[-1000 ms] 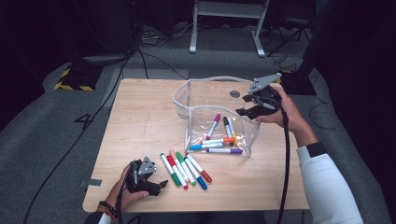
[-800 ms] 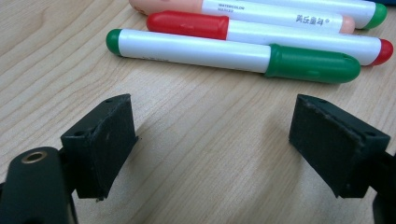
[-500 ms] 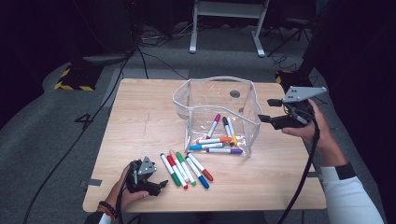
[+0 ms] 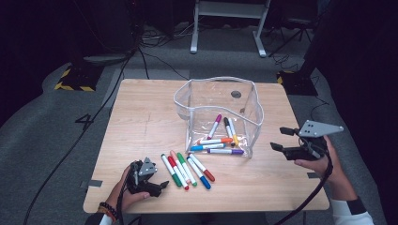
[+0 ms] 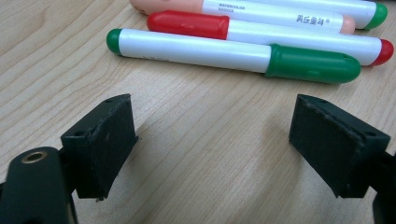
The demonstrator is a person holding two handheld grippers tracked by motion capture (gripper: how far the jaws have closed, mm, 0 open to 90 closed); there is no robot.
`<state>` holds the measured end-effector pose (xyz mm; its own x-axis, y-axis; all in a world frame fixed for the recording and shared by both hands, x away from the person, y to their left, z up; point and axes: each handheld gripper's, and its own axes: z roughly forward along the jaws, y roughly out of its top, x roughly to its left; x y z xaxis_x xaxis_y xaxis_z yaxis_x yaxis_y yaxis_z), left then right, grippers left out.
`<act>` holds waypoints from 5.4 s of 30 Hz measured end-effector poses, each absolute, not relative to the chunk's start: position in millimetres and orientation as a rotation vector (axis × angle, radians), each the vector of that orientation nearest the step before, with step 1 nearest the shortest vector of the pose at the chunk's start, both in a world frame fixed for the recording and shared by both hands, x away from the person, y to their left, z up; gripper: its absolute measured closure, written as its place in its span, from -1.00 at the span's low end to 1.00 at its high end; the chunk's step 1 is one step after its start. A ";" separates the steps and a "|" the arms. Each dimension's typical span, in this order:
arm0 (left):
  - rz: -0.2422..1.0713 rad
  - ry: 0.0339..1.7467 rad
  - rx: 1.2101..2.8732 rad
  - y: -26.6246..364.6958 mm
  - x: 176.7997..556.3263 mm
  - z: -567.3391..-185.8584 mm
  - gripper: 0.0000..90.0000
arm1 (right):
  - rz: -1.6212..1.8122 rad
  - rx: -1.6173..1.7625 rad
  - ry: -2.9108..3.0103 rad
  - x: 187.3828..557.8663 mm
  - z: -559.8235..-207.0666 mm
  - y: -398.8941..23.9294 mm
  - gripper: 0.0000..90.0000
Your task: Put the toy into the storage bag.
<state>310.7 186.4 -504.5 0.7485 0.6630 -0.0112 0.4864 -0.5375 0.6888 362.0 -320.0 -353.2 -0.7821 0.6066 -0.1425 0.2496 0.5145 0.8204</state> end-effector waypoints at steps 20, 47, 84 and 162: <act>0.328 0.860 2.249 186.4 310.7 -504.4 -0.67 | 1.184 0.677 2.501 340.7 -447.9 -259.0 -0.38; 0.328 0.859 2.249 186.4 310.7 -504.4 -0.67 | 1.130 0.563 2.646 365.1 -487.7 -135.6 -0.06; 0.329 0.859 2.249 186.4 310.7 -504.4 -0.67 | 1.161 0.495 2.694 368.2 -454.8 -191.4 0.66; 0.328 0.859 2.248 186.4 310.7 -504.5 -0.67 | 0.785 0.422 2.814 502.7 -321.6 -190.9 0.43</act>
